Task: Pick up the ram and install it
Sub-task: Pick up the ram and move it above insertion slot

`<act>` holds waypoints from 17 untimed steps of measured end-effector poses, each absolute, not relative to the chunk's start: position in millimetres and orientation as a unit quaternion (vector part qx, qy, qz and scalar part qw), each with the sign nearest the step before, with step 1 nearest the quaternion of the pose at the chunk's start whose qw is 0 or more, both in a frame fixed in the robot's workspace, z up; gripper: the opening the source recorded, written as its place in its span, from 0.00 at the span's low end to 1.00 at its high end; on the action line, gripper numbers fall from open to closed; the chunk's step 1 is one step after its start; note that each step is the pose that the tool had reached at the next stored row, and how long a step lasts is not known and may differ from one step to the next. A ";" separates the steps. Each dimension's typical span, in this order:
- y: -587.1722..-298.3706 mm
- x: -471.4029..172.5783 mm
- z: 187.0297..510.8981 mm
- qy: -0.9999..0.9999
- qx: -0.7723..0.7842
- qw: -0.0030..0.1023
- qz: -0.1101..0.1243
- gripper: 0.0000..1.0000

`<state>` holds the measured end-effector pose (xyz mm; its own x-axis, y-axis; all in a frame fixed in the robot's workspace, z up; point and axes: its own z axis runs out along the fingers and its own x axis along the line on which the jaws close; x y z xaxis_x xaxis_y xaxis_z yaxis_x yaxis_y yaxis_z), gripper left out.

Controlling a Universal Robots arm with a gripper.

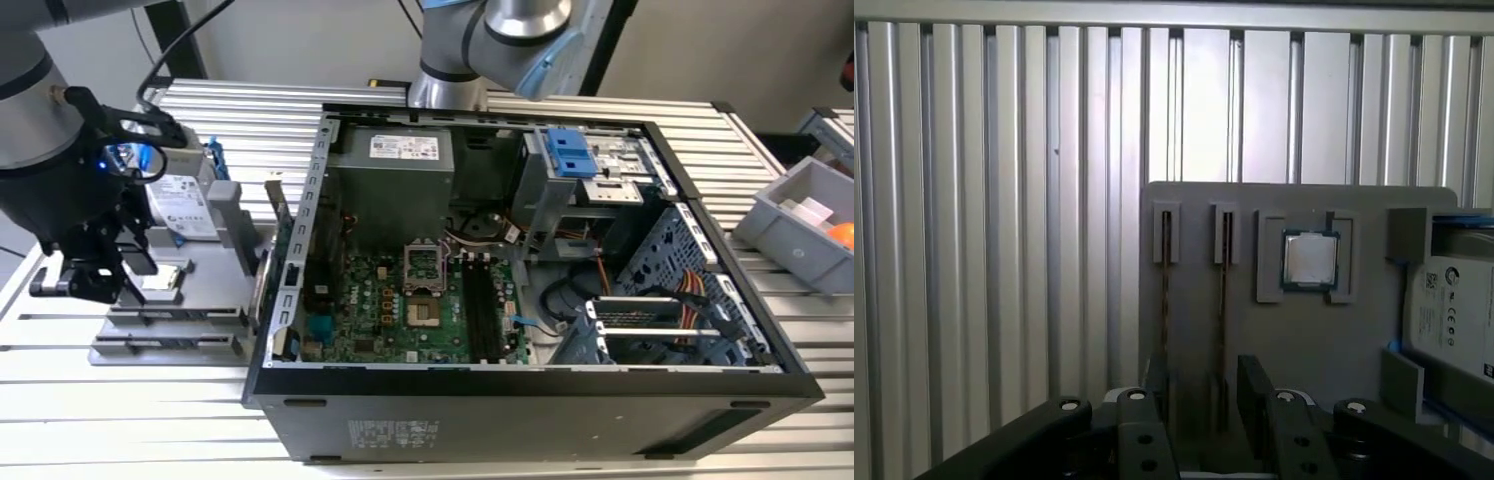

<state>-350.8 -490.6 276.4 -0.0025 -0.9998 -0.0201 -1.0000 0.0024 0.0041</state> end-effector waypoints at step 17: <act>-500.5 -350.8 258.9 0.702 -0.712 0.006 0.009 1.00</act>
